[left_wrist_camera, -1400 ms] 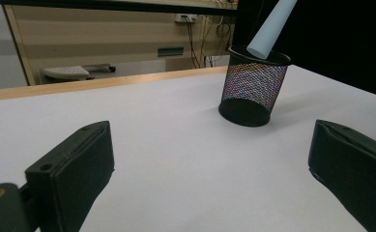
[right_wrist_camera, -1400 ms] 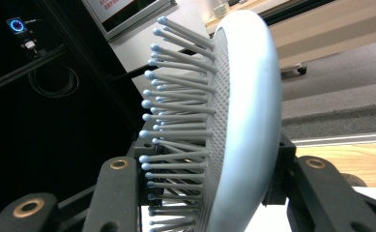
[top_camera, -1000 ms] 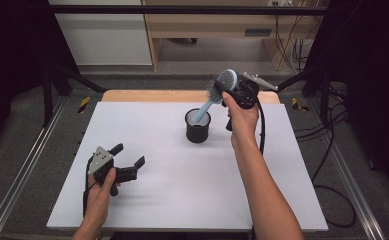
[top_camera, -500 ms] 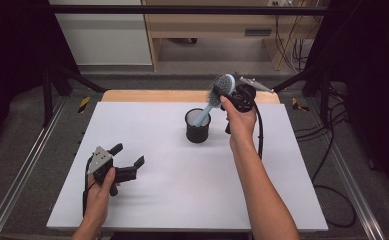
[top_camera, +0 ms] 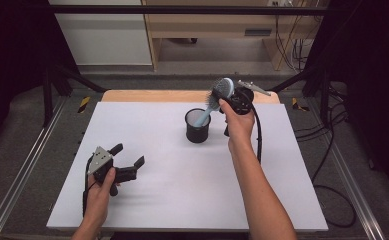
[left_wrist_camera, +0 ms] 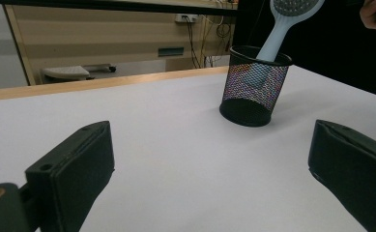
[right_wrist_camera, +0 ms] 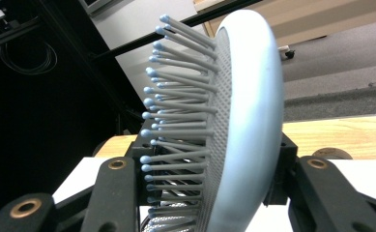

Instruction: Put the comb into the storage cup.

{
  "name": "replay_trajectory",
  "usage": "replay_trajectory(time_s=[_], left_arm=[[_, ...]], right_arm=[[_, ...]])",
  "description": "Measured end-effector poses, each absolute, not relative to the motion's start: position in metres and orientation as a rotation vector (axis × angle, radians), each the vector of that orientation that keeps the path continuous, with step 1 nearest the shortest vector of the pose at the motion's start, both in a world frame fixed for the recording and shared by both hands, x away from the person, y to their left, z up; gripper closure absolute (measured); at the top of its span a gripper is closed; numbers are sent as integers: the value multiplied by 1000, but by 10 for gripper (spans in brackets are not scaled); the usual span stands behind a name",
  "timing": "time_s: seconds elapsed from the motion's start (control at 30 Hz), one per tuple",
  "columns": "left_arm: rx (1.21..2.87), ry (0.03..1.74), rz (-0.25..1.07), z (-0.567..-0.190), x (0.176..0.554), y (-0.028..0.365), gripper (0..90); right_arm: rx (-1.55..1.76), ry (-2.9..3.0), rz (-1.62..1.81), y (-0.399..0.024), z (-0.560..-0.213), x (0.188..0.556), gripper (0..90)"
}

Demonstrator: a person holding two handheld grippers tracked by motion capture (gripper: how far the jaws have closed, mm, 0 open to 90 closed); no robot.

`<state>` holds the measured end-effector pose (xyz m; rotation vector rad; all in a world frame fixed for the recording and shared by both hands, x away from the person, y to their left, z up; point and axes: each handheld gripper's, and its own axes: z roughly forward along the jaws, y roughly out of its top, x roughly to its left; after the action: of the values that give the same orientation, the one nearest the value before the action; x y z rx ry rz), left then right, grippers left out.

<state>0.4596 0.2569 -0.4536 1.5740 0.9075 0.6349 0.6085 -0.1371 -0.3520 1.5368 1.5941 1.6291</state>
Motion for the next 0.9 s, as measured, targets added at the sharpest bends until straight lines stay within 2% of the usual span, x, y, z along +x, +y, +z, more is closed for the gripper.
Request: replay_trajectory(time_s=[0.9], left_arm=[[1575, 907, 635, -454, 460, 257, 25]], right_arm=[[1568, 1595, 1609, -132, -368, 612, 530]])
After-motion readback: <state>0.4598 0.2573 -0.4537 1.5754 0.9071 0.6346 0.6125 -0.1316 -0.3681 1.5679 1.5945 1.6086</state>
